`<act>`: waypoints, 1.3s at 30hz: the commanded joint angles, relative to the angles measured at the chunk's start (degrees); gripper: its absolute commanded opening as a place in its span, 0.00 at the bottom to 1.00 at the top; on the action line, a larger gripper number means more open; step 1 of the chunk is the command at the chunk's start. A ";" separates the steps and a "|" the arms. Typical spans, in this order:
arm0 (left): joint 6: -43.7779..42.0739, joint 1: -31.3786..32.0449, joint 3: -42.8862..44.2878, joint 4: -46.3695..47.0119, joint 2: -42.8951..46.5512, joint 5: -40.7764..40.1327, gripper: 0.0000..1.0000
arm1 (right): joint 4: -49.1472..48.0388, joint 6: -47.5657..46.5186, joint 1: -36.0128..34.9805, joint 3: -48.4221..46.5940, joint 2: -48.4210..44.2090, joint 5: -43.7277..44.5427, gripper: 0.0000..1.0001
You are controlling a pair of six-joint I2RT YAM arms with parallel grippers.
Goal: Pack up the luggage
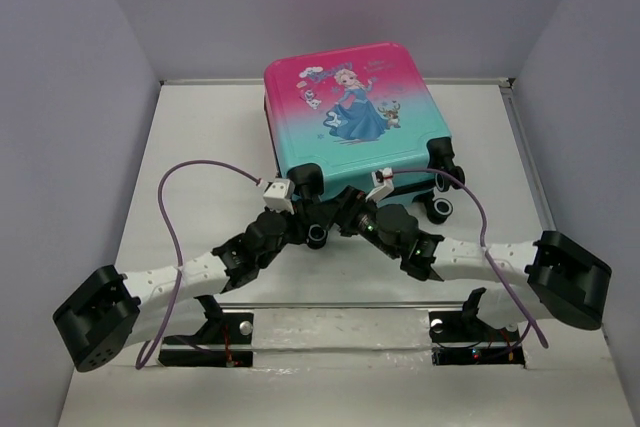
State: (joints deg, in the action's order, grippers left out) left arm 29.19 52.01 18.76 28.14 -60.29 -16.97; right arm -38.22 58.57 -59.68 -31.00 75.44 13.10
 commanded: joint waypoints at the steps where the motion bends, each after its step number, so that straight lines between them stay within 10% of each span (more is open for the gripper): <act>1: -1.86 2.39 5.93 13.79 1.49 6.34 0.06 | -5.55 -5.39 0.00 -3.79 2.69 -0.79 0.99; 21: -2.47 2.48 6.46 10.18 5.01 4.58 0.06 | -11.78 -5.13 0.00 -3.55 4.10 -3.10 0.97; 29: -2.12 2.48 4.62 8.07 7.47 2.91 0.06 | -16.01 -2.50 0.00 -1.43 3.05 3.41 0.07; 39: -4.75 2.40 3.56 -8.24 14.67 -10.68 0.06 | -8.64 -5.92 0.52 10.51 -14.93 8.95 0.07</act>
State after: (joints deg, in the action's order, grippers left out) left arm 27.35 55.61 19.59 18.68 -52.40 -13.32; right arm -48.82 54.54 -60.38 -24.91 71.40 12.95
